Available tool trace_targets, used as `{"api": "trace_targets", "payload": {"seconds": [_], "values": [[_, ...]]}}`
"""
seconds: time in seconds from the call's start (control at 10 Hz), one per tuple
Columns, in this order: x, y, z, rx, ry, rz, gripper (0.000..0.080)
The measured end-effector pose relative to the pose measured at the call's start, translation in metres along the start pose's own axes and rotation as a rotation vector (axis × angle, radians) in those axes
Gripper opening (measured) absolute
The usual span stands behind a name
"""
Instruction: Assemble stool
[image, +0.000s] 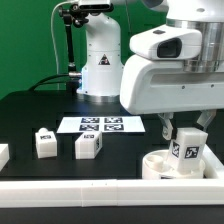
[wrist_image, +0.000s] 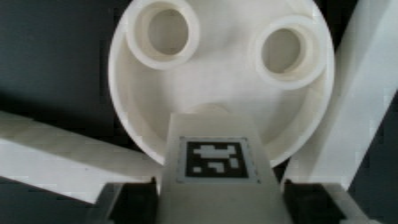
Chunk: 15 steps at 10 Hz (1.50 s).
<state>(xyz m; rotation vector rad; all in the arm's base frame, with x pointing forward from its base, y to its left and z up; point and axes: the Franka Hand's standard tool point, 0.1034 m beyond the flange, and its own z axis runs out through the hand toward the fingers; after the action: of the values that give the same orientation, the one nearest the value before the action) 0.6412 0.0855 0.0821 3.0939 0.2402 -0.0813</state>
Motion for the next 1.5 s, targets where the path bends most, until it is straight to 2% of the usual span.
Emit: {"api": "trace_targets", "payload": {"seconds": [0.2,0.5,1.5], "values": [[0.003,0.003,0.001,0.058,0.031,0.203,0.0340],[0.005,0.000,0.002,0.092,0.040,0.457,0.0340],[0.007,-0.020,0.002,0.159,-0.004,1.079,0.0340]]}}
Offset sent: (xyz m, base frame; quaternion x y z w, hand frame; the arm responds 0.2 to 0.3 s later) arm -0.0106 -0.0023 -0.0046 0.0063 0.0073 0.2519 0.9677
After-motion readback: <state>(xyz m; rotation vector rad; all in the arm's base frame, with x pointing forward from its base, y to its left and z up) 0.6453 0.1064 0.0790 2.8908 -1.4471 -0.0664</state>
